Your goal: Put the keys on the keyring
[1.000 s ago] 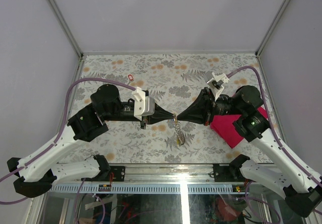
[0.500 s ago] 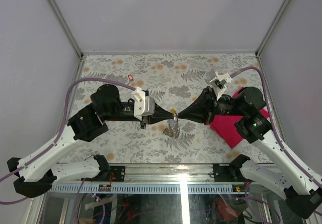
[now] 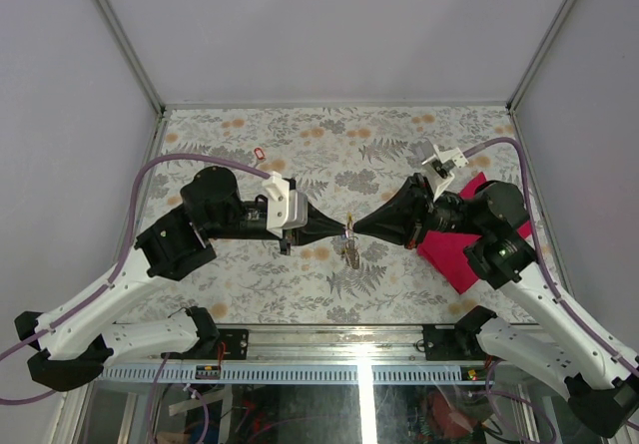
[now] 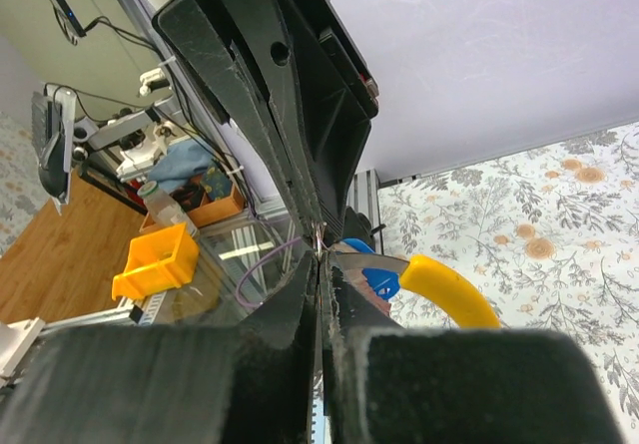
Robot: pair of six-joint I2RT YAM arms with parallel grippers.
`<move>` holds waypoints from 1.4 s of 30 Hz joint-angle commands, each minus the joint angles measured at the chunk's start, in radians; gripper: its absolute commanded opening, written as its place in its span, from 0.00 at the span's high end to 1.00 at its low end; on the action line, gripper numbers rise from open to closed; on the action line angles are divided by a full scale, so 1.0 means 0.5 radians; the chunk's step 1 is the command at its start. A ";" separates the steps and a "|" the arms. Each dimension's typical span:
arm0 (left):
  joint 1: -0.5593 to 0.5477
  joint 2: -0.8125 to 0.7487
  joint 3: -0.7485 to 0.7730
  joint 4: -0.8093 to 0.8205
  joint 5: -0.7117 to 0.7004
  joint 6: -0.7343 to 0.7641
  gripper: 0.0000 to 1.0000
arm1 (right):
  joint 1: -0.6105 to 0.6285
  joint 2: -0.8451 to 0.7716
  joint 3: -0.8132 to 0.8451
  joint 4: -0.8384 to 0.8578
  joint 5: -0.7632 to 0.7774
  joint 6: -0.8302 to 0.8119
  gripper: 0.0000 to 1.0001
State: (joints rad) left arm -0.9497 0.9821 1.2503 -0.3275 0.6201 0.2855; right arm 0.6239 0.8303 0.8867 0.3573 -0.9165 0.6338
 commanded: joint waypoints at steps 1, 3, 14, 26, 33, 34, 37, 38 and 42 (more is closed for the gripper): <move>-0.031 -0.006 -0.005 0.068 0.042 -0.041 1.00 | -0.011 -0.080 -0.044 0.395 0.212 0.108 1.00; -0.033 -0.008 -0.021 0.093 0.041 -0.059 1.00 | -0.011 -0.086 -0.073 0.484 0.218 0.148 1.00; -0.042 0.007 -0.083 0.162 0.048 -0.117 0.95 | -0.011 -0.124 -0.120 0.731 0.163 0.215 1.00; -0.042 -0.064 -0.136 0.250 0.053 -0.164 0.90 | -0.013 -0.174 -0.142 0.675 0.199 0.127 1.00; -0.041 -0.151 -0.206 0.402 -0.023 -0.240 0.80 | -0.011 -0.191 -0.113 0.482 0.132 -0.056 1.00; -0.042 -0.175 -0.229 0.451 -0.048 -0.262 0.79 | -0.011 -0.196 -0.107 0.434 0.121 -0.101 1.00; -0.040 -0.247 -0.316 0.629 -0.121 -0.369 0.74 | -0.011 -0.213 -0.067 0.267 0.092 -0.264 1.00; -0.041 -0.257 -0.349 0.695 -0.125 -0.412 0.73 | -0.011 -0.212 -0.045 0.214 0.073 -0.314 1.00; -0.040 -0.230 -0.424 0.945 -0.126 -0.596 0.72 | -0.011 -0.203 0.056 -0.065 0.017 -0.531 1.00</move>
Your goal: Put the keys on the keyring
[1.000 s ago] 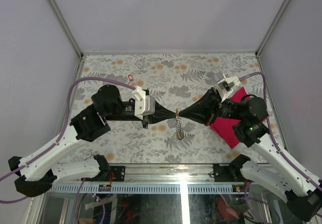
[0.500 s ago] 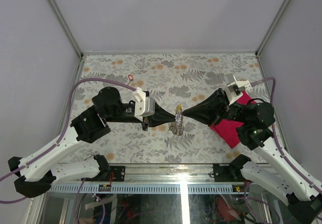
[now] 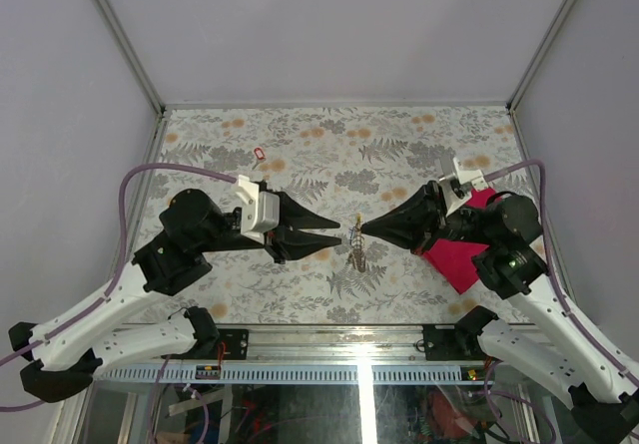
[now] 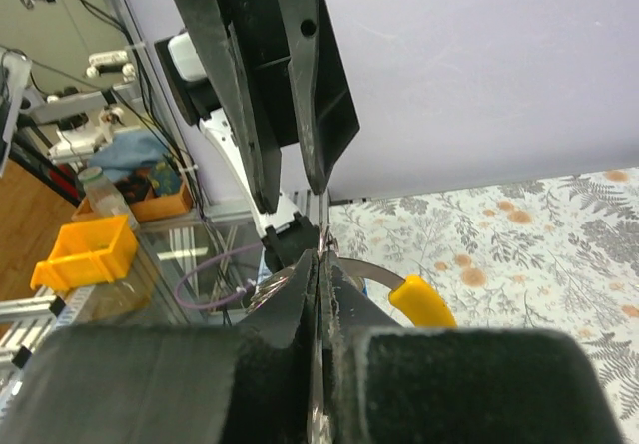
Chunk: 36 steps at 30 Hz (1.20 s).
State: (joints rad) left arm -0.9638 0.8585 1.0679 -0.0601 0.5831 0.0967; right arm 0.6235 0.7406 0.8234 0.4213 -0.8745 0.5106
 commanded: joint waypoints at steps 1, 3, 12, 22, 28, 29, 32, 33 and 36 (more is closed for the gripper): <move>-0.013 0.034 -0.072 0.459 -0.067 -0.268 0.72 | -0.011 -0.027 0.199 -0.240 -0.069 -0.330 1.00; -0.012 0.062 -0.099 0.546 -0.106 -0.354 0.72 | -0.010 -0.030 0.234 -0.337 -0.062 -0.416 1.00; -0.011 0.114 -0.265 0.909 -0.204 -0.559 0.72 | -0.010 -0.015 0.394 -0.656 -0.100 -0.688 1.00; -0.015 0.197 -0.240 0.981 -0.045 -0.598 0.72 | -0.011 -0.029 0.388 -0.660 -0.091 -0.696 1.00; -0.019 0.236 -0.241 0.958 -0.023 -0.595 0.72 | -0.011 -0.043 0.385 -0.649 -0.071 -0.690 1.00; -0.018 0.236 -0.248 0.953 -0.028 -0.595 0.73 | -0.011 -0.047 0.382 -0.647 -0.068 -0.690 1.00; -0.021 0.227 -0.279 0.963 -0.042 -0.598 0.74 | -0.011 -0.055 0.377 -0.640 -0.066 -0.682 1.00; -0.021 0.224 -0.288 0.965 -0.042 -0.598 0.75 | -0.011 -0.057 0.375 -0.640 -0.067 -0.678 1.00; -0.022 0.228 -0.290 0.972 -0.029 -0.601 0.80 | -0.011 -0.056 0.375 -0.629 -0.070 -0.675 1.00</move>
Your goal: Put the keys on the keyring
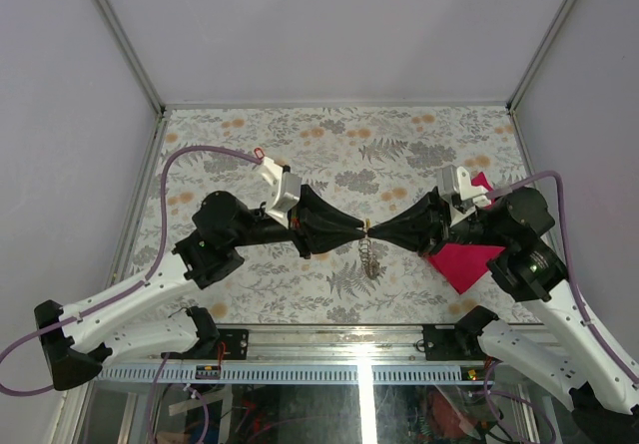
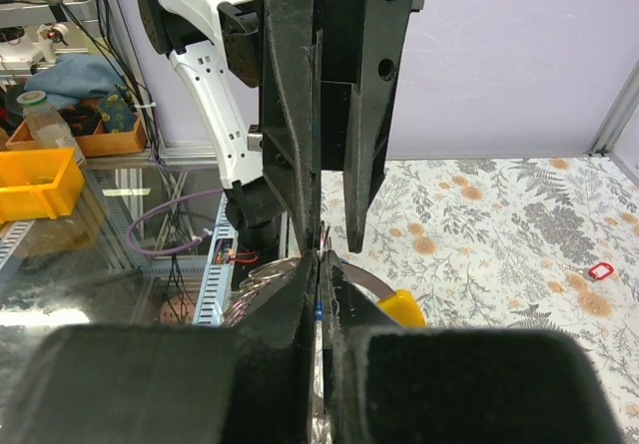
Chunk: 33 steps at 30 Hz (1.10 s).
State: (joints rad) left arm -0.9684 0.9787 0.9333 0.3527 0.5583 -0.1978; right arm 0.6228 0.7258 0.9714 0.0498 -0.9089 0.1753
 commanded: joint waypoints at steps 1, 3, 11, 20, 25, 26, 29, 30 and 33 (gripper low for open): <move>-0.013 -0.008 -0.016 0.145 0.029 -0.012 0.81 | -0.009 -0.025 0.079 0.119 0.001 -0.001 1.00; -0.015 -0.001 -0.011 0.145 0.044 -0.010 0.83 | -0.009 -0.022 0.077 0.126 -0.003 0.002 1.00; -0.019 0.030 0.020 0.149 0.095 -0.005 0.87 | -0.009 -0.010 0.071 0.134 -0.010 0.004 1.00; -0.022 0.041 0.050 0.139 0.113 -0.006 1.00 | -0.009 -0.002 0.051 0.130 -0.011 0.000 1.00; -0.021 0.019 0.081 0.090 0.115 -0.011 1.00 | -0.009 -0.017 0.049 0.064 0.022 -0.053 1.00; -0.023 0.013 0.093 0.058 0.106 -0.005 1.00 | -0.009 -0.024 0.052 0.042 0.036 -0.071 0.98; -0.021 -0.001 0.139 -0.064 0.067 0.025 1.00 | -0.009 -0.045 0.068 -0.041 0.076 -0.129 0.91; -0.023 -0.004 0.151 -0.097 0.064 0.036 1.00 | -0.009 -0.049 0.075 -0.067 0.085 -0.148 0.89; -0.021 -0.008 0.184 -0.196 0.041 0.075 1.00 | -0.009 -0.060 0.095 -0.134 0.104 -0.190 0.83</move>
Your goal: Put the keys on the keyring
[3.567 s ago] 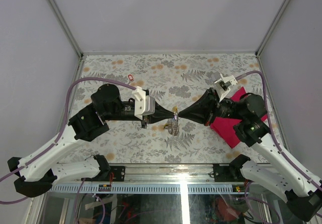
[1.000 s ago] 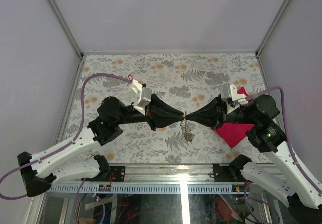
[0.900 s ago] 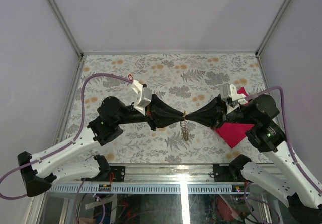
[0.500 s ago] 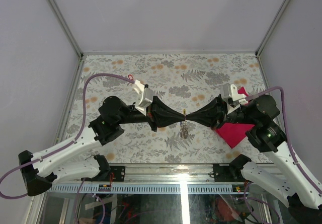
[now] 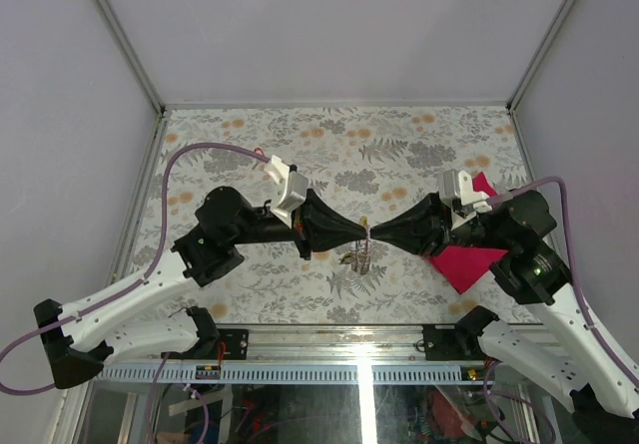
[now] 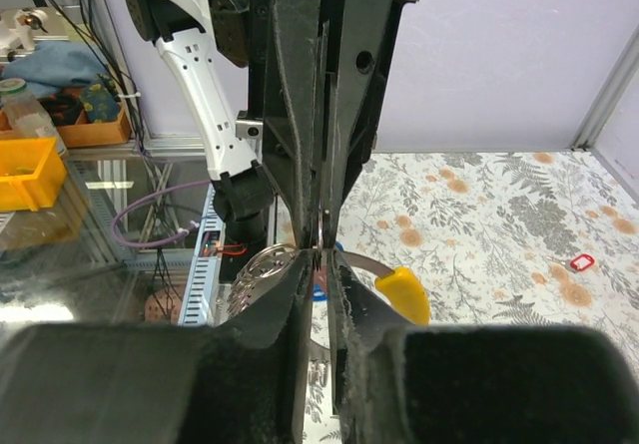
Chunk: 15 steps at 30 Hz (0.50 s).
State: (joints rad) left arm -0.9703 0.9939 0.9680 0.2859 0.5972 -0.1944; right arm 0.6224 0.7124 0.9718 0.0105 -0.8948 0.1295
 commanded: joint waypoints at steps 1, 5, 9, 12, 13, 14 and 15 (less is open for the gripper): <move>-0.017 -0.035 0.131 -0.109 -0.042 0.085 1.00 | -0.008 -0.036 0.101 -0.082 0.082 -0.112 0.82; -0.019 -0.011 0.221 -0.353 -0.067 0.165 1.00 | -0.008 -0.063 0.140 -0.238 0.140 -0.218 0.76; -0.017 0.075 0.393 -0.758 -0.124 0.310 1.00 | -0.008 -0.080 0.192 -0.472 0.237 -0.367 0.74; -0.018 0.189 0.564 -1.150 -0.194 0.461 1.00 | -0.008 -0.084 0.217 -0.652 0.295 -0.462 0.72; -0.020 0.224 0.609 -1.254 -0.211 0.502 1.00 | -0.007 -0.087 0.214 -0.697 0.316 -0.493 0.72; -0.022 0.253 0.648 -1.346 -0.232 0.539 1.00 | -0.008 -0.089 0.211 -0.739 0.338 -0.521 0.72; -0.026 0.288 0.686 -1.428 -0.250 0.569 1.00 | -0.008 -0.089 0.208 -0.780 0.363 -0.548 0.72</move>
State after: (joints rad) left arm -0.9752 1.0889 1.2270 -0.1841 0.5323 -0.0231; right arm 0.6224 0.6727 1.0401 -0.2722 -0.7788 -0.0574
